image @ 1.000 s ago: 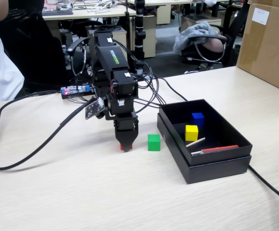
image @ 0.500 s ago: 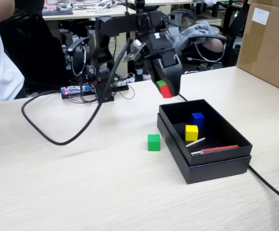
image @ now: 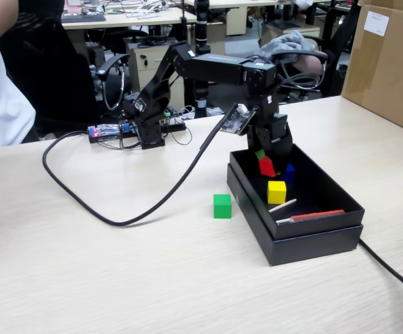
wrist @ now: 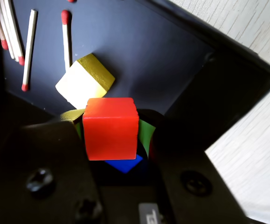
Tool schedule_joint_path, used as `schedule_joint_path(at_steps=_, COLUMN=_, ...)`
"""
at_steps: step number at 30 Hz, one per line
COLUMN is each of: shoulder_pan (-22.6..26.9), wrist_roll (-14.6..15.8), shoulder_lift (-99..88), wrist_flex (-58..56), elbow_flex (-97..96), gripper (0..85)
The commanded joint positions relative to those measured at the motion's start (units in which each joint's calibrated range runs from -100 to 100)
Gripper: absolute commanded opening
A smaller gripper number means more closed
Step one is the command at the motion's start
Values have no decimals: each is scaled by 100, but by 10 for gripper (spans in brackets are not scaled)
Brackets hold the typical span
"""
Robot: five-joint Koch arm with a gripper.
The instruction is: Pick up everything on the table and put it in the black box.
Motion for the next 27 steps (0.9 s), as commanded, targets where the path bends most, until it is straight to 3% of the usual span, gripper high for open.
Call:
schedule_joint_path(at_steps=1, shoulder_pan=34, wrist_roll=0, shoulder_lift=80, wrist_flex=-72, elbow_flex=379, gripper=124)
schedule_joint_path(at_steps=4, shoulder_pan=20, wrist_roll=5, shoulder_lift=183, wrist_flex=-72, elbow_flex=352, gripper=199)
schedule_joint_path(at_steps=9, shoulder_pan=5, wrist_roll=44, shoulder_lift=-69, wrist_flex=-72, elbow_flex=89, gripper=451)
schedule_joint_path(at_steps=19, shoulder_pan=-215, wrist_roll=44, shoulder_lift=-2479, wrist_flex=-72, elbow_flex=-264, gripper=455)
schedule_joint_path(at_steps=27, shoulder_pan=-879, wrist_roll=24, shoulder_lift=-4143, wrist_flex=-72, elbow_flex=-763, gripper=456)
